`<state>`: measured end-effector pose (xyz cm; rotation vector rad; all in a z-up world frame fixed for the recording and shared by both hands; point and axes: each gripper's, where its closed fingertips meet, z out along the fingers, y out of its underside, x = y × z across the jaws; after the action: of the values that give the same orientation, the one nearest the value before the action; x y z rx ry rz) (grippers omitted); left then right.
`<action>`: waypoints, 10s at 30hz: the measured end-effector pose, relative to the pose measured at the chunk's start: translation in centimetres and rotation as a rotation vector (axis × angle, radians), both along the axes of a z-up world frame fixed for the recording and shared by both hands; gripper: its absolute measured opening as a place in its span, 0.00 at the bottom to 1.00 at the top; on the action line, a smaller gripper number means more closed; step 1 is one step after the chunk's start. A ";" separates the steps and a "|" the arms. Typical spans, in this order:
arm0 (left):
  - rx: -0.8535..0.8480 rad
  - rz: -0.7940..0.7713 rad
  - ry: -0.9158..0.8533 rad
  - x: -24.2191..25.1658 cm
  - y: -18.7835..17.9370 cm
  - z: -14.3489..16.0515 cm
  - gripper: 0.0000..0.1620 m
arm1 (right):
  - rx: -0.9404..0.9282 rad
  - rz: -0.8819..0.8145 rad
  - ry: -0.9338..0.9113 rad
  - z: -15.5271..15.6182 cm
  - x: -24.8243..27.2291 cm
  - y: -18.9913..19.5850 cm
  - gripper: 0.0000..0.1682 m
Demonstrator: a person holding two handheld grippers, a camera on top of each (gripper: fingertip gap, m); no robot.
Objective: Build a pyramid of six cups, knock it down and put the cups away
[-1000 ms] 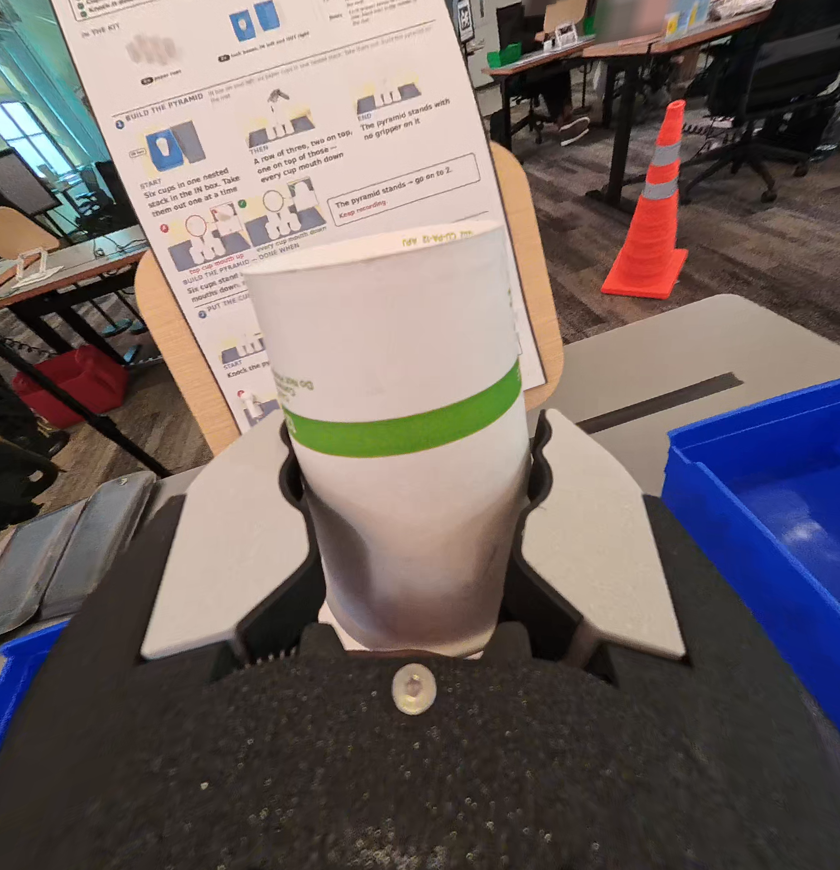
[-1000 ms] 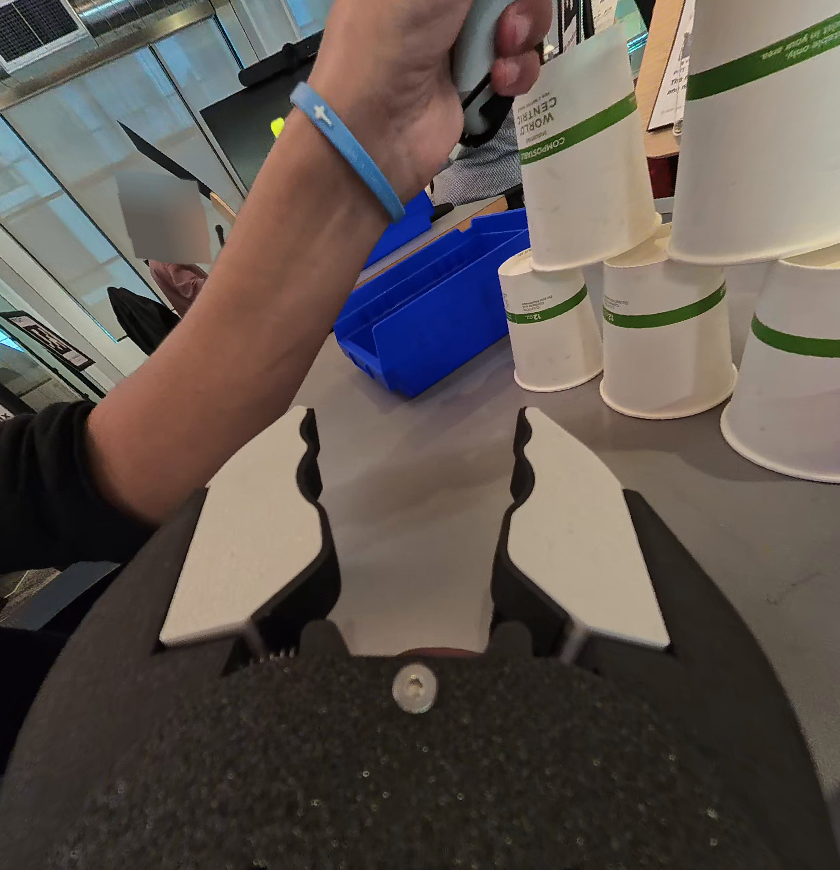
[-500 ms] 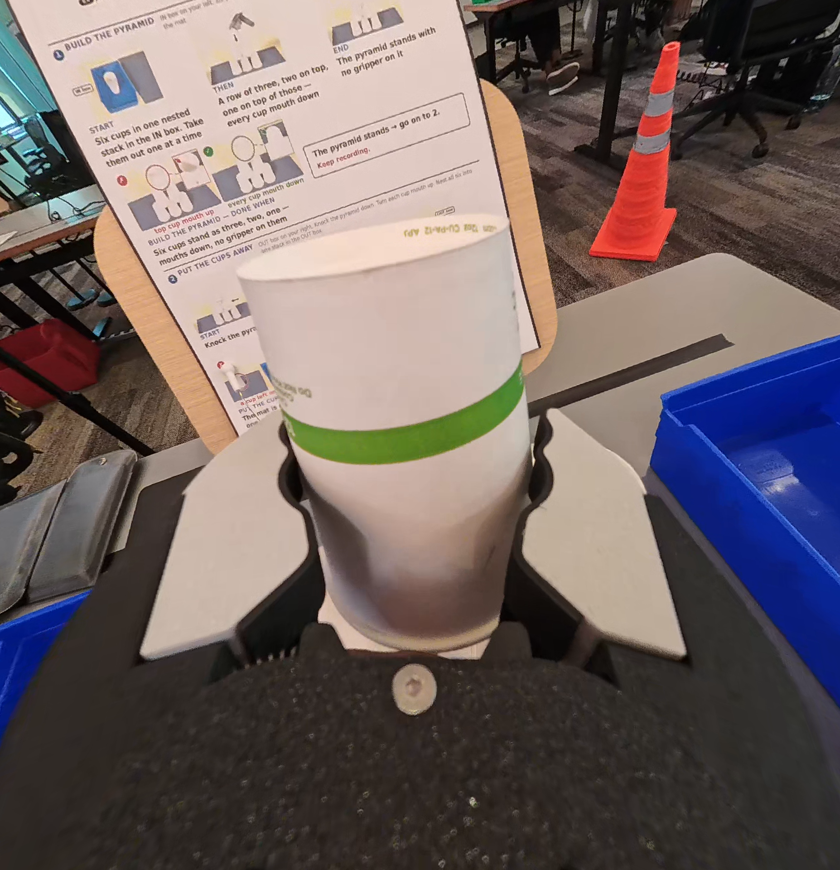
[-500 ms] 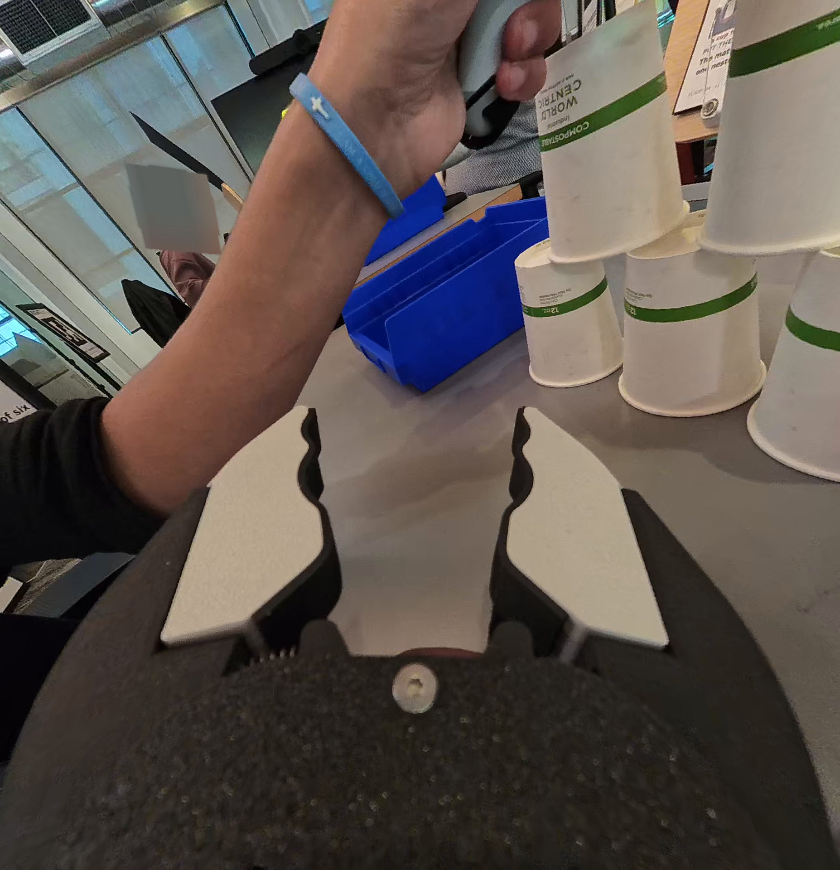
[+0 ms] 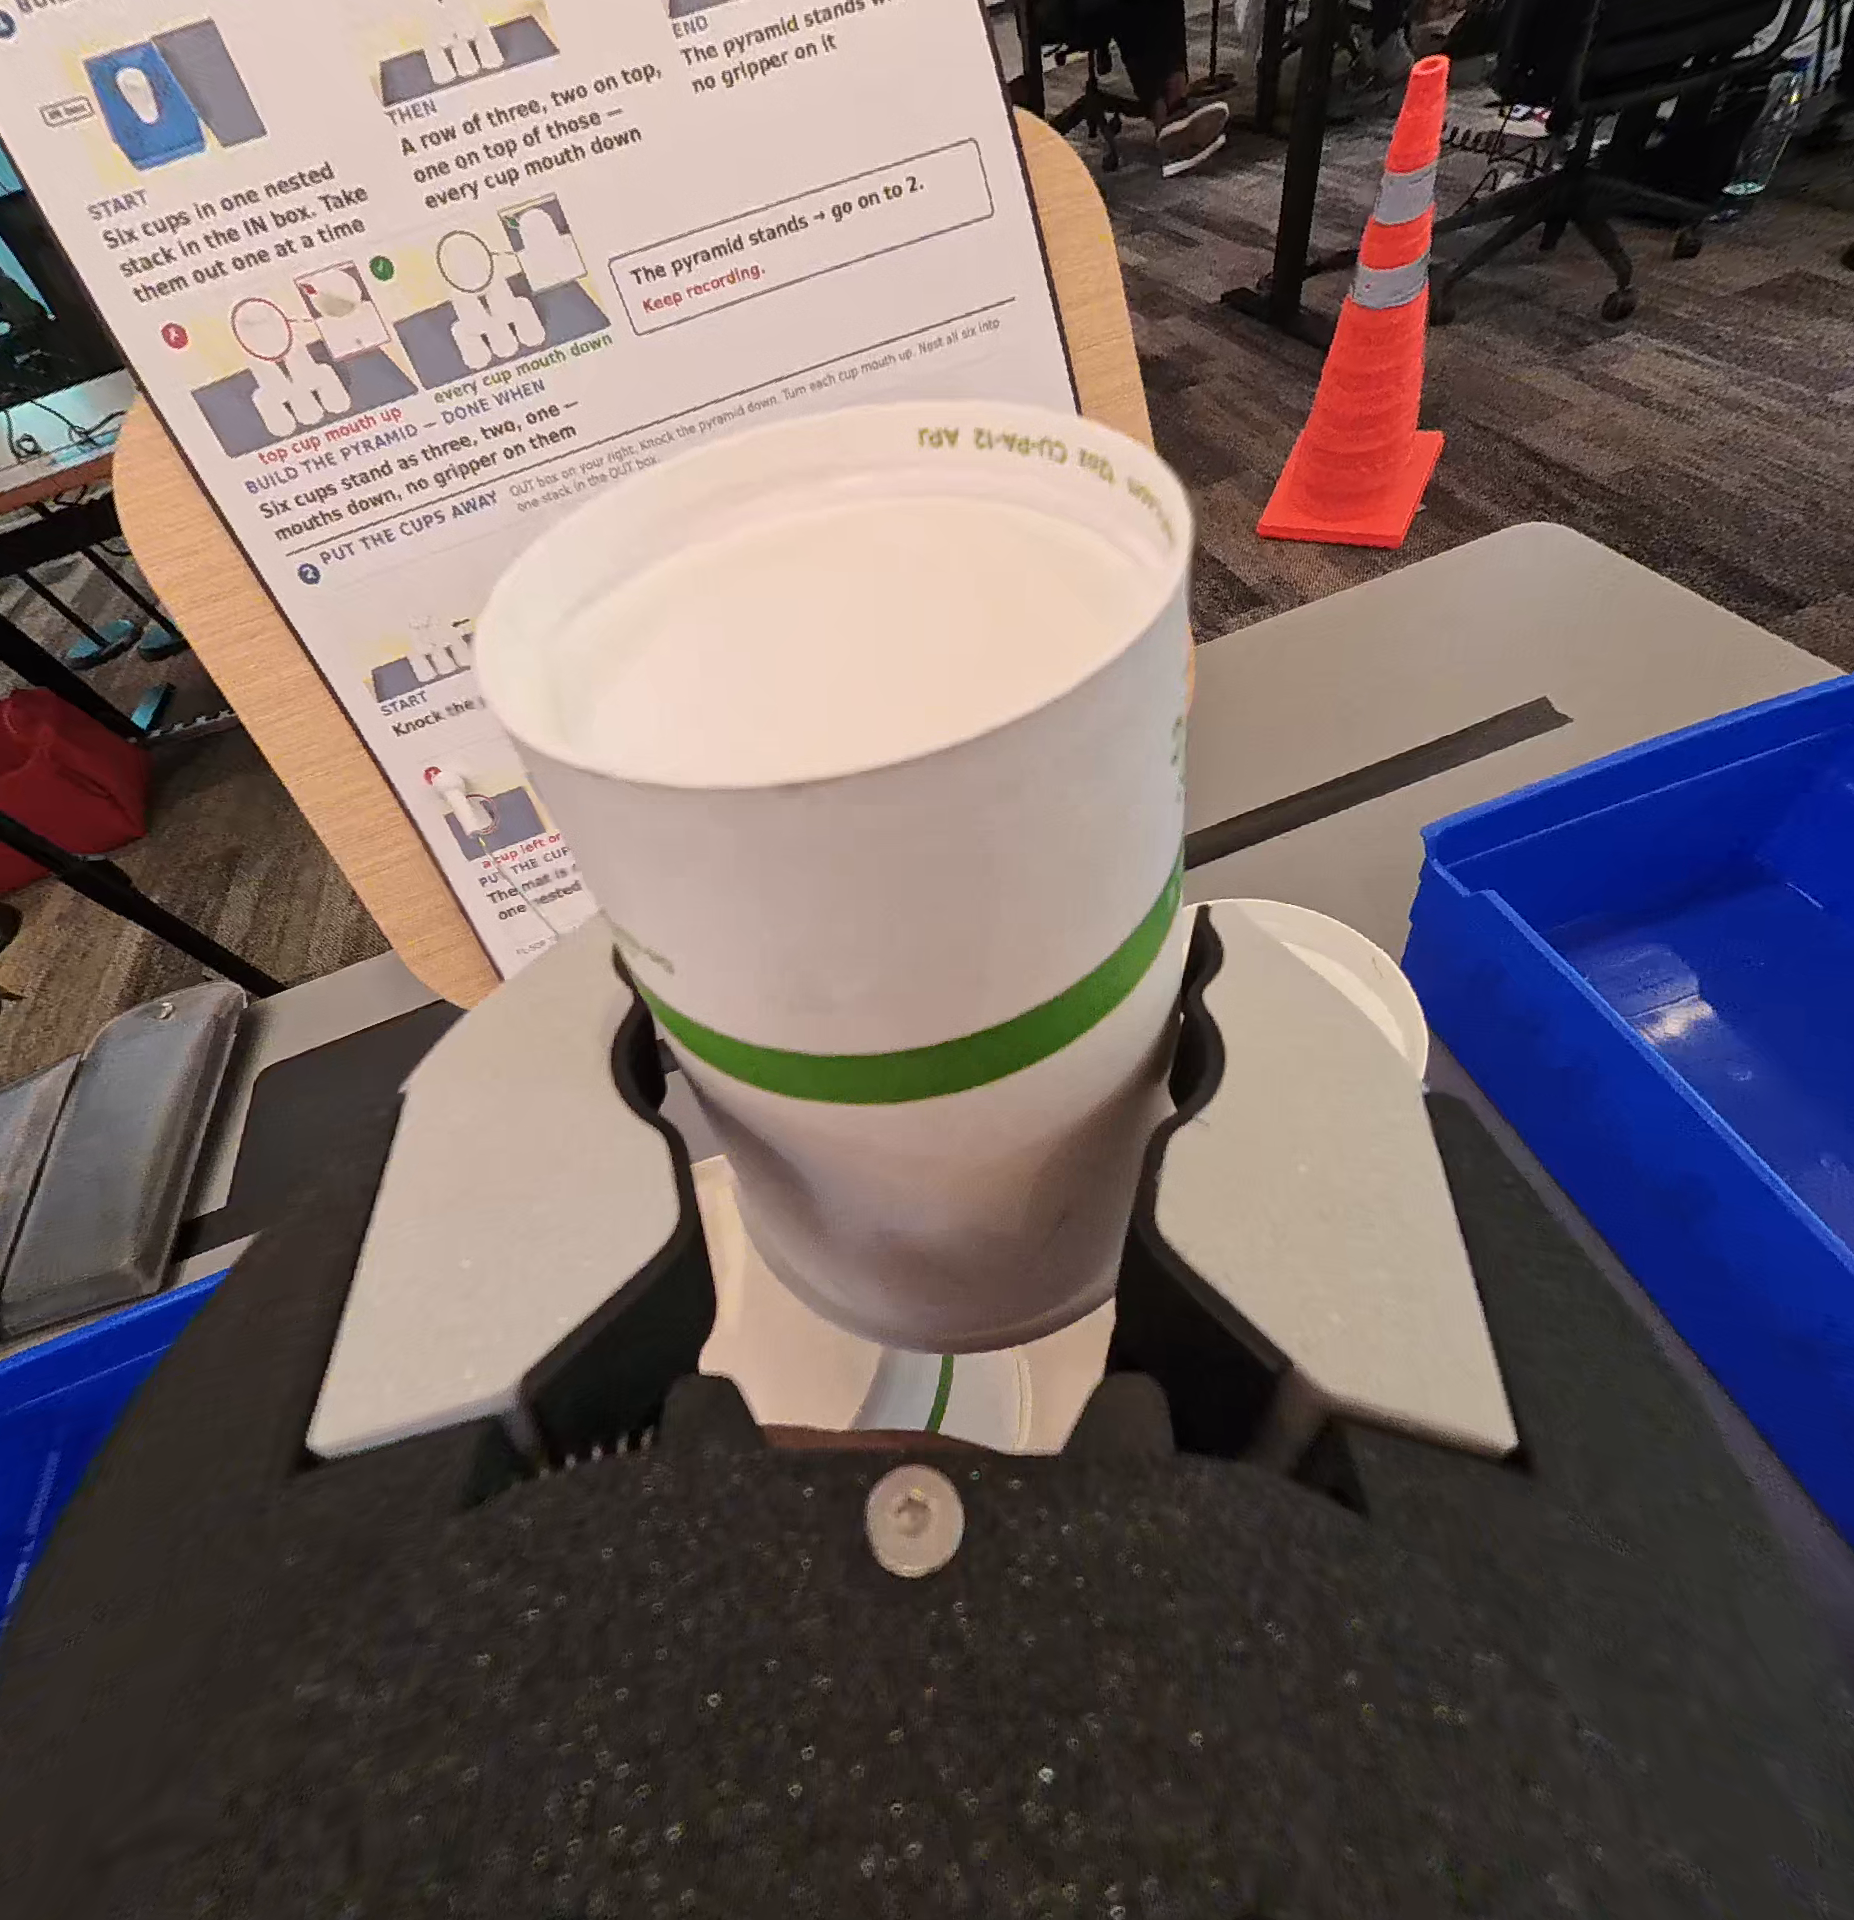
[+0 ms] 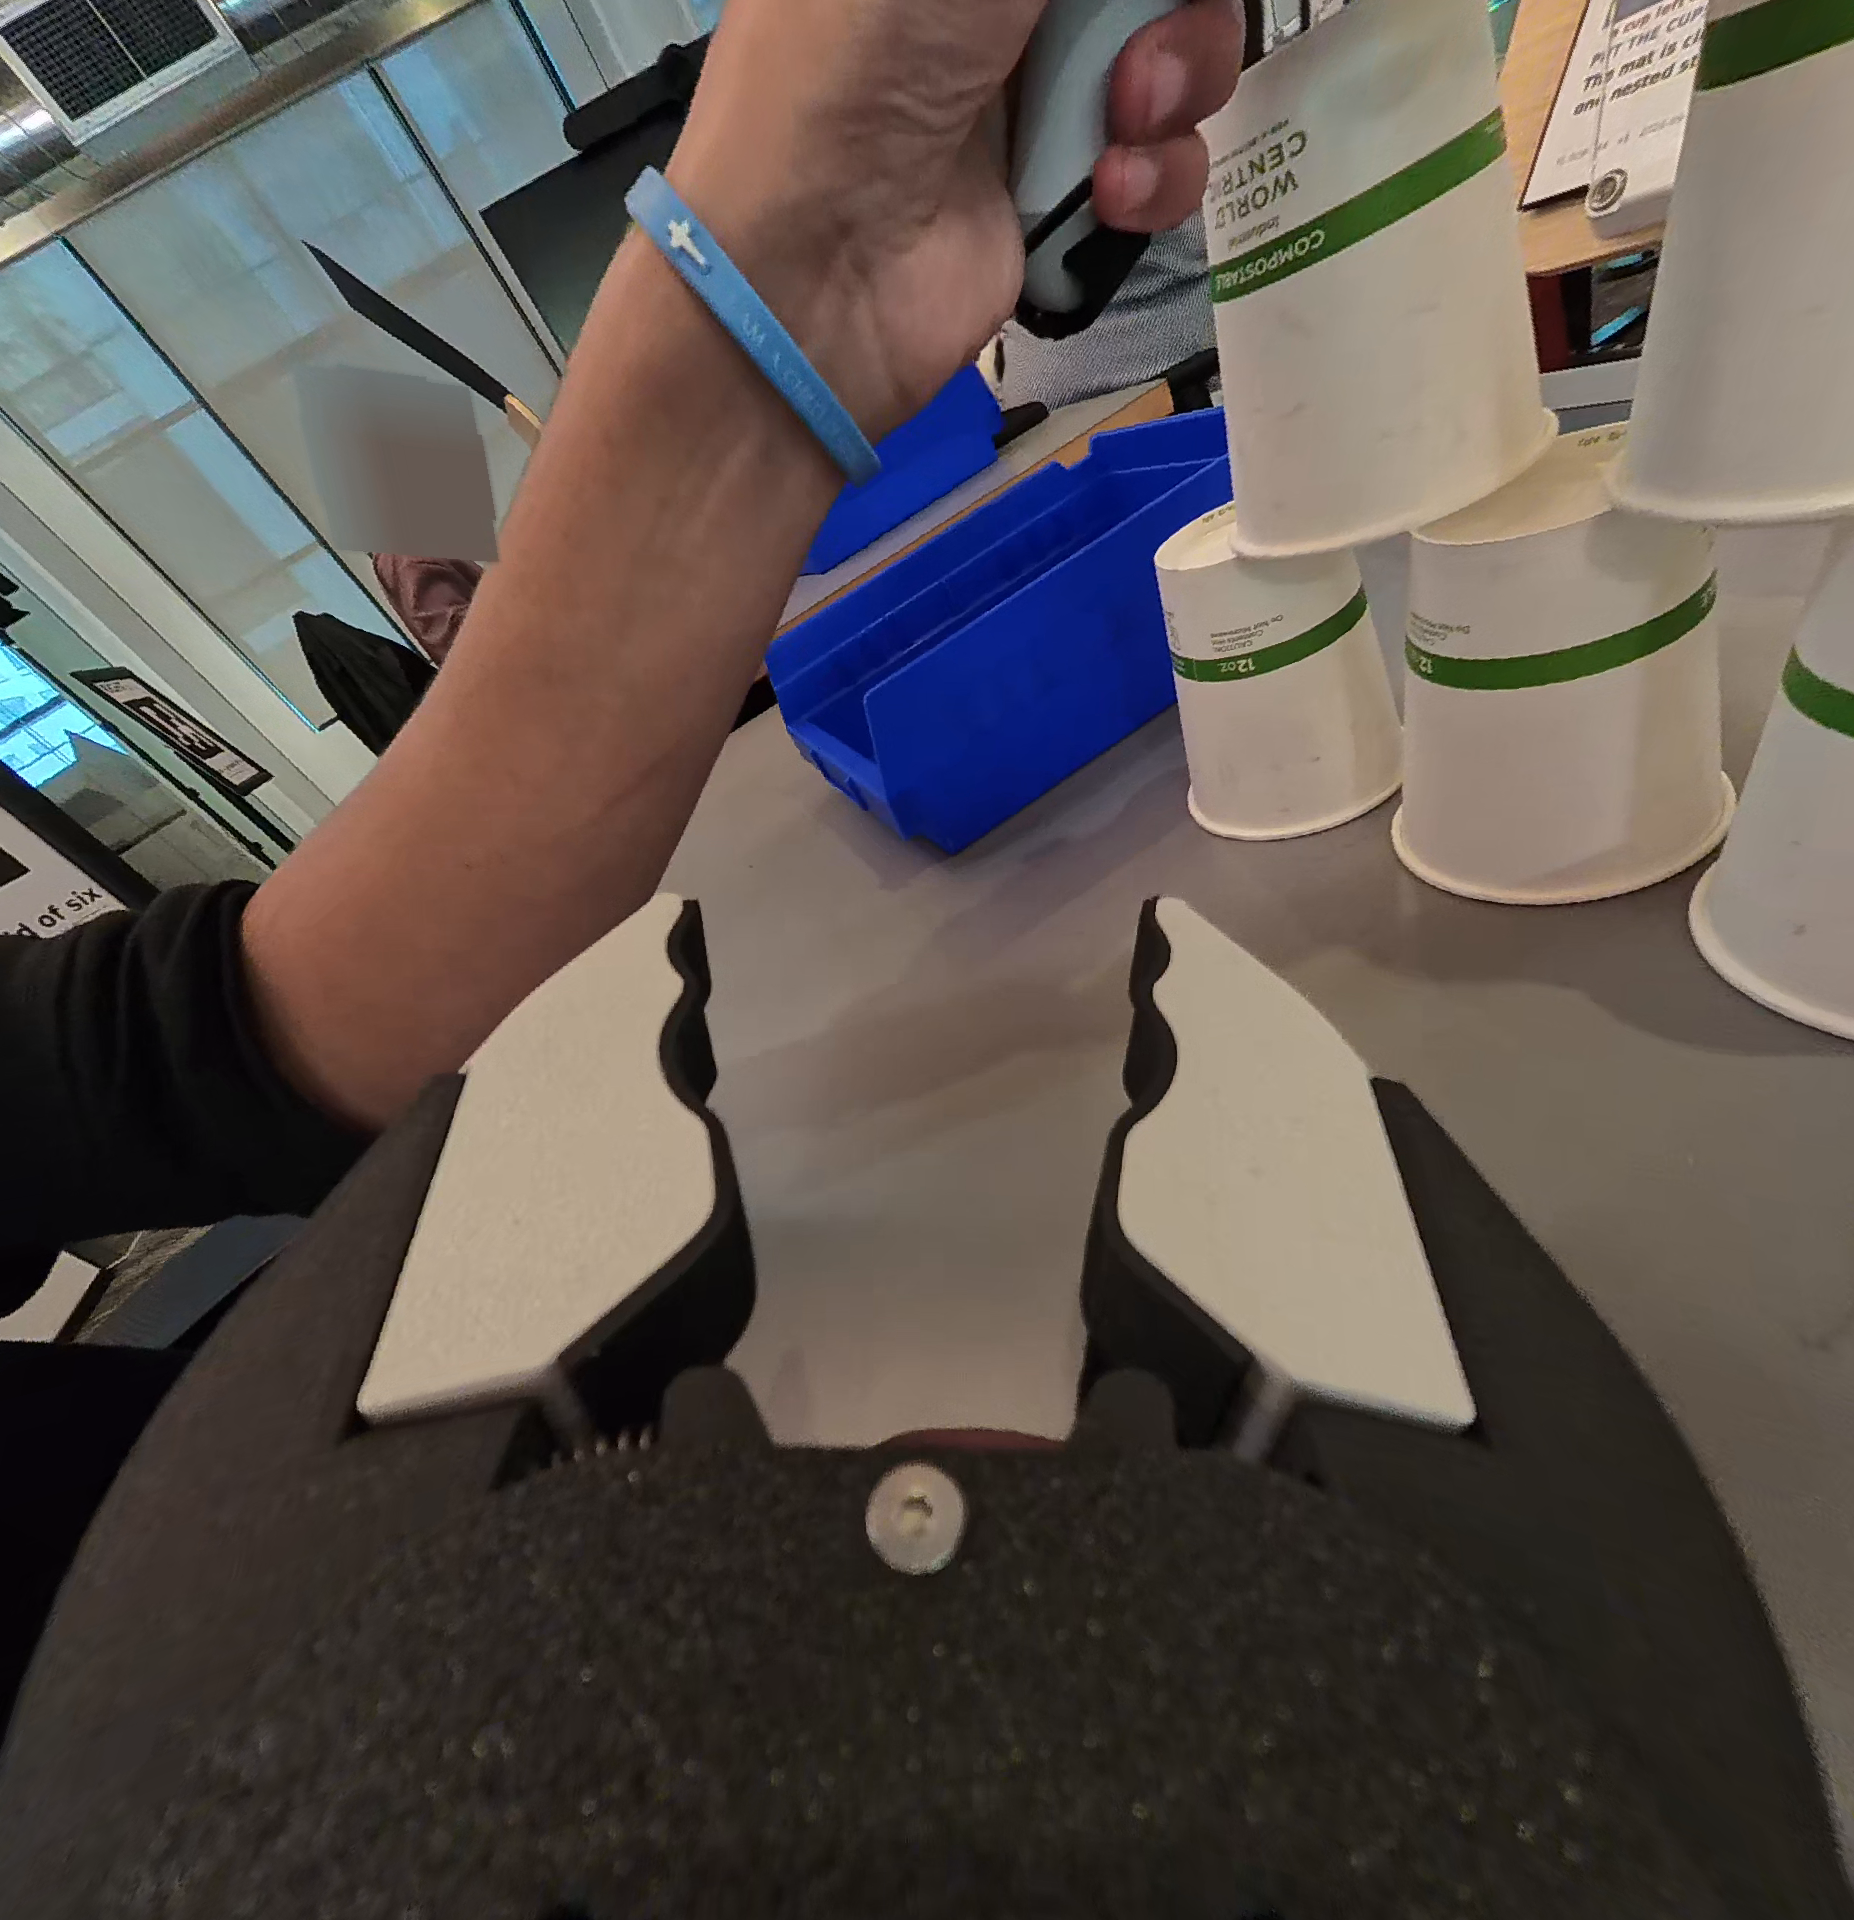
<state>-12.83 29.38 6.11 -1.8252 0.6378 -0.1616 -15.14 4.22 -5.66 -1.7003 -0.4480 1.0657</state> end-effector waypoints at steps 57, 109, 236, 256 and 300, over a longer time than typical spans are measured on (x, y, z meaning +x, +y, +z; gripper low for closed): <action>-0.191 -0.129 -0.130 -19.1 -22.3 -19.3 0.51 | 0.160 -0.380 -0.597 -6.7 2.8 -4.1 0.46; -0.179 -0.120 -0.065 -19.5 -22.1 -19.9 0.52 | 0.100 -0.396 -0.567 -6.9 3.8 -4.0 0.42; -0.121 -0.168 -0.082 -24.9 -29.1 -17.8 0.62 | 0.109 -0.343 -0.484 -6.7 2.9 -7.8 0.38; -0.238 -0.206 -0.282 -27.6 -26.3 -15.4 0.62 | 0.090 -0.302 -0.504 -7.4 2.5 -7.9 0.37; -0.426 -0.821 0.098 -27.9 -9.6 -7.6 0.47 | 0.224 -0.035 -0.433 0.2 -0.4 -4.8 0.36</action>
<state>-40.74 19.77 -1.53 -1.8675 1.4882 -0.8053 -15.54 -0.56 -5.46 -1.7261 -0.7790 0.5905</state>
